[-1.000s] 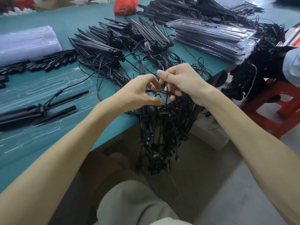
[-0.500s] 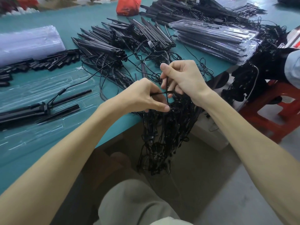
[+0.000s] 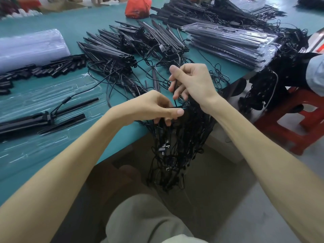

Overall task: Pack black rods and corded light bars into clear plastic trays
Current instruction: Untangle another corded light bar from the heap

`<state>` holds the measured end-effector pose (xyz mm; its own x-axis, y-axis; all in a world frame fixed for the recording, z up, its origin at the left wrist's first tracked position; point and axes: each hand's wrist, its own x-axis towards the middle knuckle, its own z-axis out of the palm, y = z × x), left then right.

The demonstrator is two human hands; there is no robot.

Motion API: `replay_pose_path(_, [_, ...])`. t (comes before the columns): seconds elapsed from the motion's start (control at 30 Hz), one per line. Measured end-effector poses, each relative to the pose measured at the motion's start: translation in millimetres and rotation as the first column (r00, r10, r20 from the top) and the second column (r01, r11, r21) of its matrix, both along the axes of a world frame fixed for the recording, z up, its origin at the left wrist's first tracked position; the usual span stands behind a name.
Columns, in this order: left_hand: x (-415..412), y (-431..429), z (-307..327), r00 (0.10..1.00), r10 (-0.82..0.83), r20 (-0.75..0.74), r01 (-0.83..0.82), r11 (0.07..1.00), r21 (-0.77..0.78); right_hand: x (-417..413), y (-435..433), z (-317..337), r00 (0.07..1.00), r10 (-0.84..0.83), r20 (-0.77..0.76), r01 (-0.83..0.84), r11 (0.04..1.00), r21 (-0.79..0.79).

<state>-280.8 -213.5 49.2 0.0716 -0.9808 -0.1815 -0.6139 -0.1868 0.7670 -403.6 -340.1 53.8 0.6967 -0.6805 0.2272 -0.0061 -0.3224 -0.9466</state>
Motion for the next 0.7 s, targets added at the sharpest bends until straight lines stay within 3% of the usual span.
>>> replay_pose_path(0.17, [-4,-3,-2,0.985,0.152,-0.082,-0.166,0.966,-0.200,1,-3,7,0.991,-0.080,0.111,0.075,0.996,0.051])
replay_pose_path(0.43, [-4,-2,9,0.951,0.161,-0.263,-0.243,0.918,-0.313,5,-2,13,0.979,-0.167,0.119,0.163,0.986,0.041])
replay_pose_path(0.6, [-4,-2,4,0.969,0.168,-0.182,-0.221,0.917,-0.333,7,1,14,0.971,-0.184,0.154,0.182,0.983,0.022])
replay_pose_path(0.7, [-3,-1,-1,0.980,0.171,-0.098,-0.194,0.923,-0.332,9,3,20,0.946,-0.190,0.264,0.184,0.982,0.050])
